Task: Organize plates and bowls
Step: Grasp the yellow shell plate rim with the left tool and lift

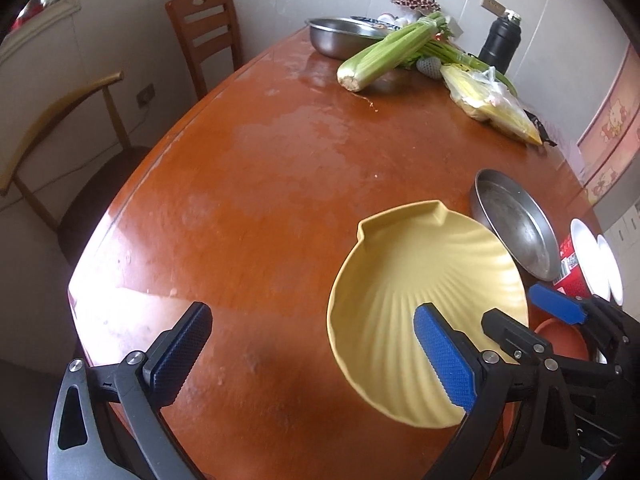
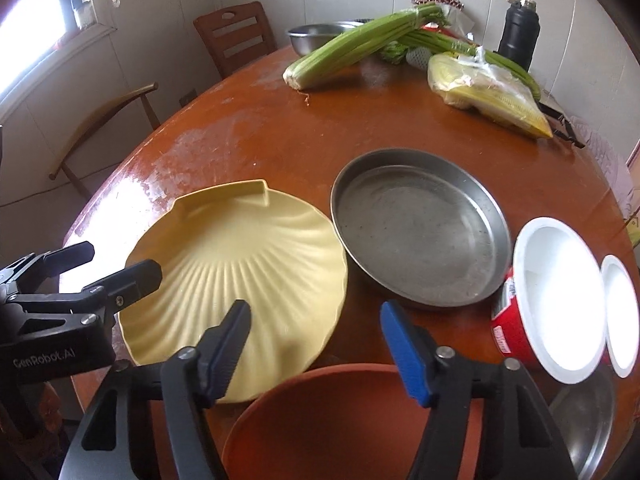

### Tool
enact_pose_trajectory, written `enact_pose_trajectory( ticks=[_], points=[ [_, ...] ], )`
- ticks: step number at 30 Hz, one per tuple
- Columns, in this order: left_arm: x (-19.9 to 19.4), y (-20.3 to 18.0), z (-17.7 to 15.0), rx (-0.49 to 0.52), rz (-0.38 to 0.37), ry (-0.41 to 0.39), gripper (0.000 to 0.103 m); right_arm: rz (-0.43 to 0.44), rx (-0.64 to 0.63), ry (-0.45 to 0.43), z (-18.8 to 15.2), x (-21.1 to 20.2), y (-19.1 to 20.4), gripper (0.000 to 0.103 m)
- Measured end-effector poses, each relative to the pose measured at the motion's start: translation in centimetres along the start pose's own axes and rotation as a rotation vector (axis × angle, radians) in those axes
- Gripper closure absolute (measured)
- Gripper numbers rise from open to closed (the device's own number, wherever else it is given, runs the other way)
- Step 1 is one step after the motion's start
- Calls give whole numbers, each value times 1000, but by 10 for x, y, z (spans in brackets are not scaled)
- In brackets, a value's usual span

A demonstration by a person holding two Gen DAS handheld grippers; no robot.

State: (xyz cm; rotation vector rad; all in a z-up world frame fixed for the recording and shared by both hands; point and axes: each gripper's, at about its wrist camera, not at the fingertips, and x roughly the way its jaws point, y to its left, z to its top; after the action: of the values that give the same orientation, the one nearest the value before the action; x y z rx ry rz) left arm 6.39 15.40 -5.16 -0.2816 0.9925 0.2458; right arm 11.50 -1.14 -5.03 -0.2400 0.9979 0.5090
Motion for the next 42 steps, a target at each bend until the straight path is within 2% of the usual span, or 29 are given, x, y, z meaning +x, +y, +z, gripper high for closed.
enact_pose_trajectory(
  ticks=[2,4,5,6,8,10,12,14,17,26,32,37,42],
  points=[
    [2,-2,2,4,-3,4,6,1,0,10,1,4,0,44],
    [4,-3,3,7,-6,8,19,10,-2,12,2,6,0,47],
    [6,-5,3,18,-10,19,39,11,-5,13,2,6,0,47],
    [8,-6,4,28,-21,35,51,11,-8,12,3,7,0,48],
    [15,-8,4,36,-32,68,58,14,-16,8,3,7,2,49],
    [15,-10,4,48,-32,63,61,14,-29,7,3,6,5,51],
    [15,-12,5,52,-57,70,73,20,-38,7,3,7,8,53],
    [15,-14,7,60,-72,75,74,7,-50,7,4,7,10,53],
    [14,-15,11,72,-42,58,74,15,-59,5,5,6,15,54],
    [15,2,46,62,-17,4,74,23,-74,-6,24,9,31,54],
    [36,7,64,82,11,15,74,22,-71,10,32,20,39,53],
    [51,7,70,94,0,36,73,19,-61,23,33,24,39,53],
    [55,2,71,109,-4,29,67,20,-44,25,33,24,36,53]
  ],
)
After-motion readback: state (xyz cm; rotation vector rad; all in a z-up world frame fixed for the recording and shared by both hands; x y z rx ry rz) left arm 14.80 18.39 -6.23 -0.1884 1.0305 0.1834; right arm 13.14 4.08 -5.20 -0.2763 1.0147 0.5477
